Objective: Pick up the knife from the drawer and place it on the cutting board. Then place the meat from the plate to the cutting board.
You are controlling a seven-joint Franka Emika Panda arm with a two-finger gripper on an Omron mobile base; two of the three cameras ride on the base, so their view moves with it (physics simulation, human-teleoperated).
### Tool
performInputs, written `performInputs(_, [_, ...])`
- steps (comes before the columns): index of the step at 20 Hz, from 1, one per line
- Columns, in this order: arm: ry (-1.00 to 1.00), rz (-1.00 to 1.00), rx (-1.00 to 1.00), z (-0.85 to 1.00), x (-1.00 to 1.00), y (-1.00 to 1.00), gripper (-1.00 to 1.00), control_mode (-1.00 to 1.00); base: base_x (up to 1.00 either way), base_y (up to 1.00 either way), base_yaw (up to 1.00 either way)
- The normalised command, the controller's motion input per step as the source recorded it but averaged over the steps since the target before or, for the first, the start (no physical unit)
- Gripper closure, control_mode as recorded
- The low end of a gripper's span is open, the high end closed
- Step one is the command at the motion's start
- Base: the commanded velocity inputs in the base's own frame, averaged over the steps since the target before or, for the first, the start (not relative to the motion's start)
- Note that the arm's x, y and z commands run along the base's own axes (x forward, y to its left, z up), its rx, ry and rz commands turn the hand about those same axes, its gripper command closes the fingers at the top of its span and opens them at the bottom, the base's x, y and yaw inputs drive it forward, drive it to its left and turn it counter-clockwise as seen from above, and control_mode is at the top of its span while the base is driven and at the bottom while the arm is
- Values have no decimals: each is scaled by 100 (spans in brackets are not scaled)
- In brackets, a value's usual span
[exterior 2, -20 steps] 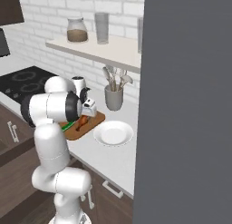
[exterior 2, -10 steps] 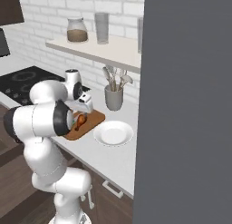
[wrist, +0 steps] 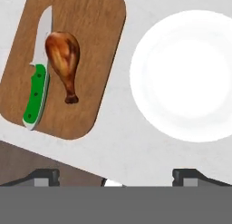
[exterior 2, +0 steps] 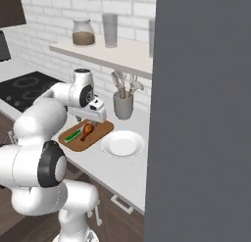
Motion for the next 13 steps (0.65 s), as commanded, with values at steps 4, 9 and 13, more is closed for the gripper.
performInputs(4, [-5,4,6,64,-76,-42,-100,-100,0,0,0])
performInputs(9, [-6,7,6,62,-58,-34,-100,-100,0,0,0])
performInputs(13, [-12,8,5,50,-67,-40,-100,-100,0,0,0])
